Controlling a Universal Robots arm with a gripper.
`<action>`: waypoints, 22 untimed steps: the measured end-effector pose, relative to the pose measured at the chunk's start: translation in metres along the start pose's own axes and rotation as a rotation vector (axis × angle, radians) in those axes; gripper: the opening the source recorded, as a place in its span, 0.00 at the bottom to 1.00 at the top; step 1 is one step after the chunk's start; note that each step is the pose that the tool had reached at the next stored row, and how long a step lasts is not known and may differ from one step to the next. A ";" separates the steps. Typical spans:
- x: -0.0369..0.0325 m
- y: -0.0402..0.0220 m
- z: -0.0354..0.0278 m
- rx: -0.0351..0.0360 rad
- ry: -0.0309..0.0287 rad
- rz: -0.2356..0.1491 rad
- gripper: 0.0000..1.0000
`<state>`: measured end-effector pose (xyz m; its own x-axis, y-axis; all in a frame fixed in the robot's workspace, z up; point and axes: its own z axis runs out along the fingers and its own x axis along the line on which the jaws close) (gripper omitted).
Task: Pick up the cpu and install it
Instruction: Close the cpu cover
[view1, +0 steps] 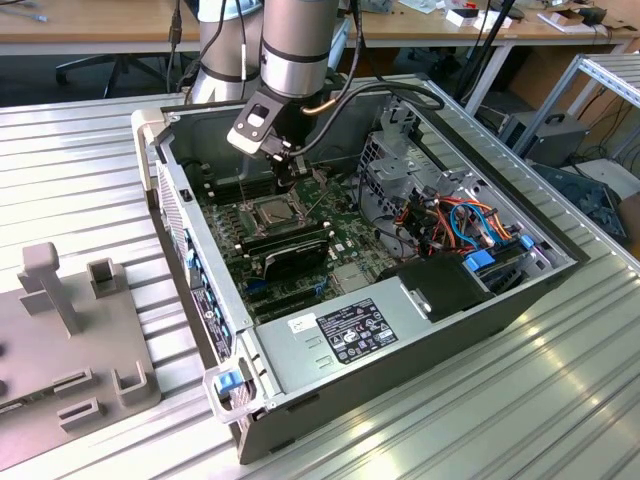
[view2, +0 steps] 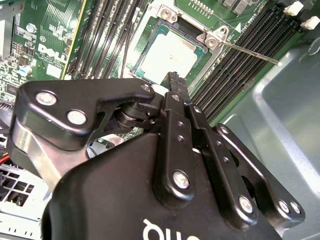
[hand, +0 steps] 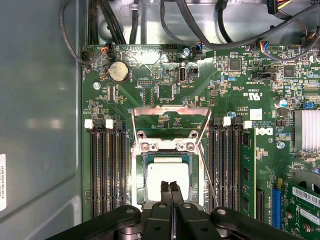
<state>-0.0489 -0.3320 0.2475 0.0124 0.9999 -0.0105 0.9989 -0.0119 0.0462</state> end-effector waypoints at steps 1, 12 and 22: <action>0.0000 0.0000 0.0000 0.0000 0.0000 0.000 0.11; -0.0001 0.0003 -0.0069 0.0000 -0.0001 0.000 0.11; -0.0001 0.0005 -0.0108 0.0001 -0.0002 0.000 0.11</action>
<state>-0.0489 -0.3320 0.2583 0.0124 0.9999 -0.0106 0.9989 -0.0119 0.0462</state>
